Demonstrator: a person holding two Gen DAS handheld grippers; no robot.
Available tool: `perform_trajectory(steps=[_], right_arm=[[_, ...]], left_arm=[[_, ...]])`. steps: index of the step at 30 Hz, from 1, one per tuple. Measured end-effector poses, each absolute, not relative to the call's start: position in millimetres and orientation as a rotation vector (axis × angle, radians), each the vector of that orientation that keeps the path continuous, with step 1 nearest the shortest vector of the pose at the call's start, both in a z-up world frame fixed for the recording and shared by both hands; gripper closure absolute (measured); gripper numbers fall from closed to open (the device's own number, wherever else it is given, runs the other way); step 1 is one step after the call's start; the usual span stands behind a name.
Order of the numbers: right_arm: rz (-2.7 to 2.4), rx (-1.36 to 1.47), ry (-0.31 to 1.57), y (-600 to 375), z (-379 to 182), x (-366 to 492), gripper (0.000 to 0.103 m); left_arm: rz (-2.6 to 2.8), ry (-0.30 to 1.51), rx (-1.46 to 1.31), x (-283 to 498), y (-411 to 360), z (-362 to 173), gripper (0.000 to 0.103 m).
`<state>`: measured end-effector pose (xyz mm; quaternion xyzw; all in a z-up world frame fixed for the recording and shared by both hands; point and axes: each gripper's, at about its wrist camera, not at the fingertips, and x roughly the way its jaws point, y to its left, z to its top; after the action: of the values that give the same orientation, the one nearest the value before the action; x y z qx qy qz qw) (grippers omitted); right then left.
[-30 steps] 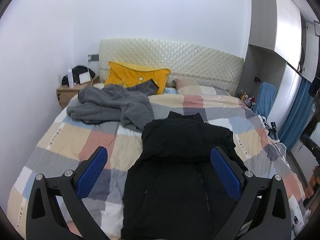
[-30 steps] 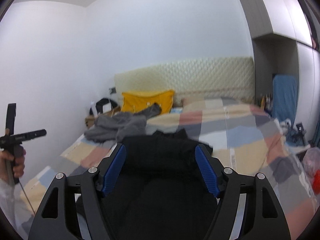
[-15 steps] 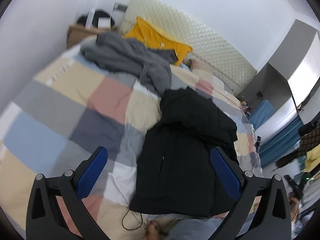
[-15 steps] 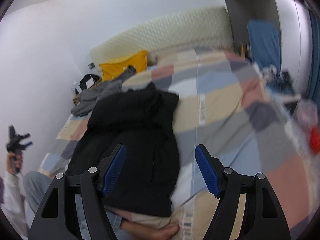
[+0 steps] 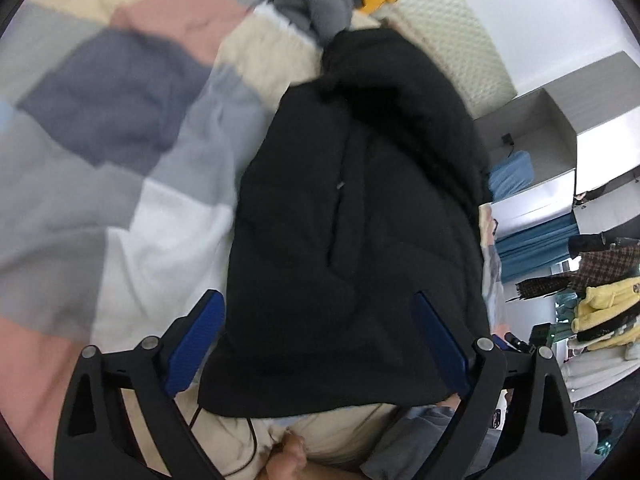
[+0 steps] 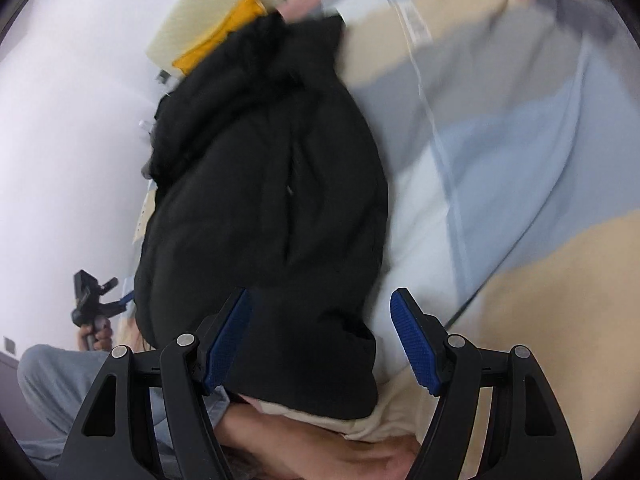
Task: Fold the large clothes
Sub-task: 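Grasp the jacket hem with both grippers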
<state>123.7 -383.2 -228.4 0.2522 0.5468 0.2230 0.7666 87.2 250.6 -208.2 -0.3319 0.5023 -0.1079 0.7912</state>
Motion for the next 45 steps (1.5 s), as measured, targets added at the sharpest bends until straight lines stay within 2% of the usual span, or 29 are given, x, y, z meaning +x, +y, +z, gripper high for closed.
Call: perform_trajectory(steps=[5, 9, 12, 17, 22, 24, 25, 27, 29, 30, 31, 32, 35, 42, 45], right_arm=[[0.540, 0.590, 1.250, -365.3, -256.0, 127.6, 0.030], [0.640, 0.648, 1.212, -355.2, -245.9, 126.6, 0.029], [0.702, 0.639, 1.159, -347.8, -237.2, 123.2, 0.023], [0.587, 0.607, 1.212, -340.9, -261.1, 124.3, 0.023], [0.529, 0.580, 1.171, -325.2, -257.9, 115.6, 0.022], [0.552, 0.599, 1.157, -322.7, -256.4, 116.1, 0.024], [0.569, 0.605, 1.146, -322.4, -253.4, 115.6, 0.029], [0.587, 0.589, 1.129, -323.0, -246.7, 114.4, 0.046], [0.573, 0.553, 1.111, -325.5, -238.3, 111.5, 0.083], [0.565, 0.543, 1.104, -328.2, -235.2, 109.7, 0.085], [0.571, 0.545, 1.092, -331.0, -231.7, 107.1, 0.090], [0.584, 0.539, 1.070, -332.6, -225.2, 103.1, 0.091], [0.619, 0.518, 1.032, -331.3, -213.0, 93.9, 0.092], [0.649, 0.527, 1.038, -347.5, -211.7, 76.3, 0.092], [0.634, 0.580, 1.083, -345.0, -224.9, 95.8, 0.084]], left_arm=[[-0.196, 1.124, -0.701, 91.5, 247.0, -230.7, 0.008], [-0.177, 1.158, -0.655, 93.9, 241.2, -241.0, 0.008], [-0.203, 1.156, -0.629, 95.0, 233.1, -242.1, 0.007], [-0.207, 1.197, -0.600, 105.6, 228.4, -257.4, 0.001], [-0.216, 1.225, -0.567, 112.8, 219.2, -254.3, 0.002], [-0.250, 1.220, -0.561, 109.4, 214.3, -247.2, 0.012], [-0.278, 1.219, -0.565, 107.6, 210.5, -242.9, 0.023], [-0.318, 1.207, -0.566, 101.4, 203.7, -233.4, 0.040], [-0.337, 1.190, -0.555, 95.6, 198.6, -225.5, 0.065], [-0.331, 1.180, -0.548, 92.2, 197.4, -221.3, 0.073], [-0.334, 1.171, -0.557, 89.9, 197.1, -218.4, 0.087], [-0.340, 1.160, -0.575, 87.7, 197.8, -215.5, 0.095], [-0.353, 1.130, -0.627, 80.9, 206.0, -203.2, 0.099], [-0.402, 1.135, -0.637, 65.1, 215.3, -188.4, 0.100], [-0.414, 1.144, -0.675, 73.6, 216.9, -199.5, 0.099]])
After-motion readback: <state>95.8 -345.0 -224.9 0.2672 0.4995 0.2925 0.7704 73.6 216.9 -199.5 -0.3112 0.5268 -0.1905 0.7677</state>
